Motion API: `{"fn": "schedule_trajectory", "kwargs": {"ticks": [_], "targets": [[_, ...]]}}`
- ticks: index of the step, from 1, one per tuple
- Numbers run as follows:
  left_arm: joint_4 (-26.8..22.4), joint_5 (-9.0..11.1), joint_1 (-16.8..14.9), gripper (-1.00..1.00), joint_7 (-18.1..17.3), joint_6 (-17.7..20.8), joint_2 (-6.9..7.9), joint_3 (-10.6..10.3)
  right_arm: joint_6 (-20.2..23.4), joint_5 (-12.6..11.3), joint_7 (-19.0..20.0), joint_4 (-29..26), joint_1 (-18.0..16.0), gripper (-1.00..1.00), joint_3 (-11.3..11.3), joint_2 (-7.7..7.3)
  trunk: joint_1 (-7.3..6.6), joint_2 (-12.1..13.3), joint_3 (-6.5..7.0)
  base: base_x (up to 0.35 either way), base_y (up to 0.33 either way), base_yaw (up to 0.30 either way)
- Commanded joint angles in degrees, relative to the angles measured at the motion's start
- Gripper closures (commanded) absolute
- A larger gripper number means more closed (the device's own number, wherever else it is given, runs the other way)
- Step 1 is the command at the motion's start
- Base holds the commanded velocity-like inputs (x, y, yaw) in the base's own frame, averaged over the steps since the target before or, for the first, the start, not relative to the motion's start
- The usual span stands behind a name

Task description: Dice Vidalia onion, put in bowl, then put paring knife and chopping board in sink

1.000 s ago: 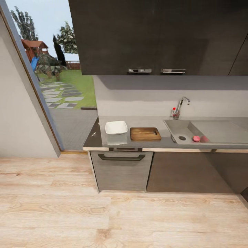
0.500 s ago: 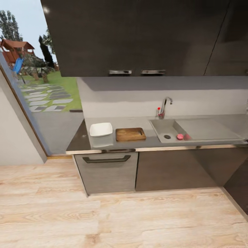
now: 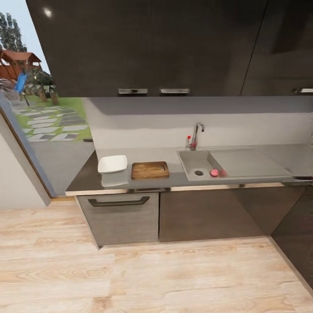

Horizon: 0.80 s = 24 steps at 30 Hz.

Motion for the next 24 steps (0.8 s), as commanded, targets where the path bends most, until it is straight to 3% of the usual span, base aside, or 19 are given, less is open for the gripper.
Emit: {"fn": "schedule_trajectory", "kwargs": {"ticks": [1, 24], "targets": [[-0.1, -0.2, 0.0, -1.0, 0.4, 0.0, 0.0, -0.1, -0.2, 0.3, 0.4, 0.0, 0.0, -1.0, -0.5, 0.0, 0.04, -0.1, -0.11, 0.0, -0.314, 0.0], [-0.2, -0.2, 0.0, -1.0, 0.4, 0.0, 0.05, -0.1, -0.2, 0.3, 0.4, 0.0, 0.0, -1.0, -0.4, 0.29, 0.04, -0.1, -0.11, 0.0, -0.314, 0.005]]}}
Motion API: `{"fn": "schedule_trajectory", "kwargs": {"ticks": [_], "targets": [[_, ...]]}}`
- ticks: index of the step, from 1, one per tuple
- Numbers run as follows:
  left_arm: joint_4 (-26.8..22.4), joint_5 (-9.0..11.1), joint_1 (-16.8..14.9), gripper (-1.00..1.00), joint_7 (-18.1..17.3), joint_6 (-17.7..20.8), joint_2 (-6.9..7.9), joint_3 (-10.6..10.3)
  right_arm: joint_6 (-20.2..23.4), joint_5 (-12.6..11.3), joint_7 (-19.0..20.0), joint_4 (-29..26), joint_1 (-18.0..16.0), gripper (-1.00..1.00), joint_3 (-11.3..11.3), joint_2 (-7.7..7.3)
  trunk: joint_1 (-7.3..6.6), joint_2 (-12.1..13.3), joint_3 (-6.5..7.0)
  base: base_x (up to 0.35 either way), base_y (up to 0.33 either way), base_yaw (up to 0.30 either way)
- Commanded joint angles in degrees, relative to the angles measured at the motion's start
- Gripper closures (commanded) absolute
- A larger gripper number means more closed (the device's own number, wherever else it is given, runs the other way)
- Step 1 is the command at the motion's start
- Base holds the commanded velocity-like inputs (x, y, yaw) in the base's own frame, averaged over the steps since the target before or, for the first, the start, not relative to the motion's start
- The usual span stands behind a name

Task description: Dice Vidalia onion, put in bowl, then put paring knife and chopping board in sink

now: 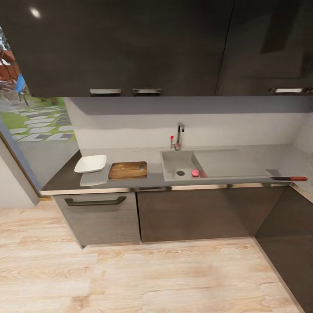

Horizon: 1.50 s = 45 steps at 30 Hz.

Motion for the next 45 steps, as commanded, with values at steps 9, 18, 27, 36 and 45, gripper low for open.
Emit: {"fn": "schedule_trajectory", "kwargs": {"ticks": [9, 18, 27, 36, 45], "targets": [[-0.1, -0.2, 0.0, -1.0, 0.4, 0.0, 0.03, -0.1, -0.1, 0.3, 0.3, 0.1, 0.0, -1.0, -0.5, 0.05, 0.04, -0.1, -0.11, 0.097, -0.287, 0.001], [0.0, -0.2, 0.0, -1.0, 0.4, 0.0, 0.02, -0.1, -0.1, 0.4, 0.3, 0.1, 0.0, -1.0, -0.5, 0.14, 0.04, -0.1, -0.11, 0.21, -0.245, 0.0], [0.0, -0.2, 0.0, -1.0, 0.4, 0.0, 0.03, -0.1, -0.1, 0.4, 0.3, 0.1, 0.0, -1.0, -0.5, 0.14, 0.04, -0.1, -0.11, 0.219, -0.241, 0.0], [0.0, -0.2, 0.0, -1.0, 0.4, 0.0, -0.03, -0.1, -0.1, 0.4, 0.3, 0.1, 0.0, -1.0, -0.5, 0.14, 0.04, -0.1, -0.11, 0.146, -0.281, 0.0], [0.1, -0.2, 0.0, -1.0, 0.4, 0.0, 0.05, -0.1, -0.1, 0.4, 0.3, 0.1, 0.0, -1.0, -0.5, 0.14, 0.04, -0.1, -0.11, 0.01, -0.237, 0.087]]}}
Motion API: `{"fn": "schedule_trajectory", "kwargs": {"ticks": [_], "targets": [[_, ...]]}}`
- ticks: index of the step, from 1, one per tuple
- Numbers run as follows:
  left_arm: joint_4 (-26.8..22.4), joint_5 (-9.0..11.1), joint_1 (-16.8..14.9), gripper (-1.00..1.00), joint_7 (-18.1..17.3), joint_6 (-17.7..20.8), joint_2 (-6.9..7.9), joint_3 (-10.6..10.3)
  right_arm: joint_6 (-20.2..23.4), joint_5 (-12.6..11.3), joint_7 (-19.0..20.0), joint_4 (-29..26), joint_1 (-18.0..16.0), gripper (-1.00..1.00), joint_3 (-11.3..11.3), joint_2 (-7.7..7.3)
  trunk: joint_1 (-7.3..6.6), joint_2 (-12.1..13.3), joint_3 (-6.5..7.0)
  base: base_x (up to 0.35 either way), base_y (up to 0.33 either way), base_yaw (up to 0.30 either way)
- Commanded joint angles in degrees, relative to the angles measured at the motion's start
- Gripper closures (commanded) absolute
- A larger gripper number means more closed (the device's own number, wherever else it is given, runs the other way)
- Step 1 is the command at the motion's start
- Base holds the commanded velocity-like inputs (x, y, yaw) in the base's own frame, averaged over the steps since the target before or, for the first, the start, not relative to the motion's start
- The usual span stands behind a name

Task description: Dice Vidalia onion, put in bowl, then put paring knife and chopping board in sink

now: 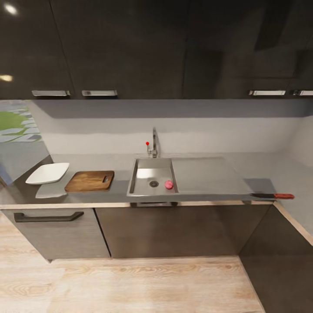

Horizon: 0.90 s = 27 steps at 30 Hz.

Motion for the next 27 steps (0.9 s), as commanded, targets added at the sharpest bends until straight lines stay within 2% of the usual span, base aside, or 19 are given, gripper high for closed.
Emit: {"fn": "schedule_trajectory", "kwargs": {"ticks": [1, 8, 17, 27], "targets": [[-0.1, -0.2, 0.0, -1.0, 0.4, 0.0, 0.01, -0.1, -0.2, 0.3, 0.3, 0.1, 0.0, -1.0, -0.5, -0.01, 0.03, -0.1, -0.1, 0.001, -0.058, 0.116], [-0.1, -0.2, 0.0, -1.0, 0.4, -0.1, 0.07, -0.1, -0.2, 0.3, 0.4, 0.1, 0.0, -1.0, -0.5, -0.01, 0.03, -0.1, -0.1, -0.042, -0.015, 0.066], [0.0, -0.2, 0.0, -1.0, 0.4, -0.1, 0.07, -0.1, -0.2, 0.3, 0.4, 0.1, 0.0, -1.0, -0.5, -0.07, 0.03, -0.1, -0.1, -0.236, -0.001, 0.005], [-0.1, -0.2, 0.0, -1.0, 0.4, -0.1, -0.01, -0.1, -0.2, 0.3, 0.4, 0.1, 0.0, -1.0, -0.5, -0.09, 0.03, -0.1, -0.1, -0.028, 0.0, 0.0]]}}
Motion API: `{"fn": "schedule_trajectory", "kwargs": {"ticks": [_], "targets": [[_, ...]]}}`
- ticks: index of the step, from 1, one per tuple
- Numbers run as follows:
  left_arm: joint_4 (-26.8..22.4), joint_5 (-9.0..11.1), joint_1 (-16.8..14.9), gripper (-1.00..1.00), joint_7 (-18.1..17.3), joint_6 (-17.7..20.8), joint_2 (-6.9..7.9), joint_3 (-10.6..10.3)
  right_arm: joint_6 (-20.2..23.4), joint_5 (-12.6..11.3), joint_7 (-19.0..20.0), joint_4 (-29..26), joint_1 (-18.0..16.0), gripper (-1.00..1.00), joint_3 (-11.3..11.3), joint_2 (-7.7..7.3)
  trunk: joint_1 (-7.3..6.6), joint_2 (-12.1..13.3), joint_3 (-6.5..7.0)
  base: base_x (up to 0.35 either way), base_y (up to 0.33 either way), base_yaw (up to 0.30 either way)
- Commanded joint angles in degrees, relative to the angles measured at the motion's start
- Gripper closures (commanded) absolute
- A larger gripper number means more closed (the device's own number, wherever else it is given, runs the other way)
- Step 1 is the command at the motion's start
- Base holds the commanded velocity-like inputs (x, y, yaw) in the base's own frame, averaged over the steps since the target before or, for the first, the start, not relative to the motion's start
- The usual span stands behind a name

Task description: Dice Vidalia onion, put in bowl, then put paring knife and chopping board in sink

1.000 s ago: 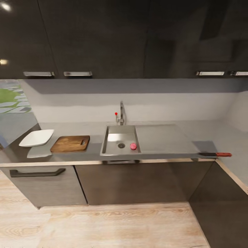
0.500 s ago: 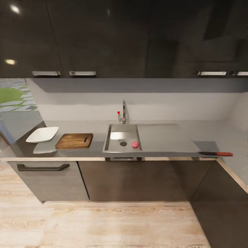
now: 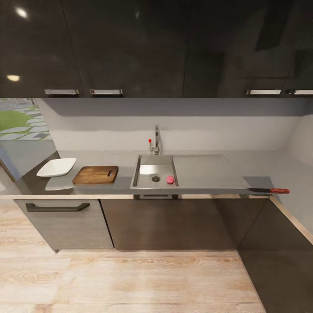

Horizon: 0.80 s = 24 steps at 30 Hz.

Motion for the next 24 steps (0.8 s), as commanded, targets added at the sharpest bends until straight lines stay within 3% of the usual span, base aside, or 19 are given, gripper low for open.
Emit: {"fn": "schedule_trajectory", "kwargs": {"ticks": [1, 7, 12, 15, 17, 20, 24], "targets": [[-0.1, -0.2, 0.0, -1.0, 0.4, 0.0, -0.04, -0.1, -0.2, 0.3, 0.3, 0.1, 0.0, -1.0, -0.5, -0.01, 0.03, -0.1, -0.1, -0.001, 0.0, 0.0], [-0.6, -0.2, -0.4, -1.0, 0.6, 0.4, -0.59, 0.0, -0.2, 0.3, 0.3, 0.1, 0.0, -1.0, -0.5, -0.01, 0.03, -0.1, -0.1, 0.0, 0.0, 0.0], [-2.5, -0.6, -3.9, -1.0, 0.6, 4.1, -2.08, -0.1, -0.2, 0.3, 0.3, 0.0, 0.0, -1.0, -0.6, -0.02, 0.03, -0.1, -0.1, 0.0, 0.0, 0.0], [-5.3, -0.7, -7.0, -1.0, 0.6, 13.6, -2.99, -0.2, -0.2, 0.3, 0.3, 0.0, 0.0, -1.0, -0.6, -0.02, 0.03, -0.1, -0.1, 0.0, 0.0, 0.0], [-7.3, -0.6, -8.0, -1.0, 0.6, 18.0, -3.33, -0.3, -0.2, 0.3, 0.3, 0.0, 0.0, -1.0, -0.6, -0.02, 0.03, -0.1, -0.1, 0.0, 0.0, 0.0], [-14.8, -0.6, -9.6, -1.0, 0.5, 29.0, -4.33, -0.4, -0.2, 0.3, 0.3, 0.1, 0.0, -1.0, -0.6, -0.02, 0.03, -0.1, -0.1, 0.0, 0.0, 0.0], [-22.4, -0.6, -10.2, -1.0, 0.5, 36.1, -5.82, -1.2, -0.1, 0.3, 0.4, 0.1, 0.0, -1.0, -0.5, -0.02, 0.03, -0.1, -0.1, 0.0, 0.0, 0.0]]}}
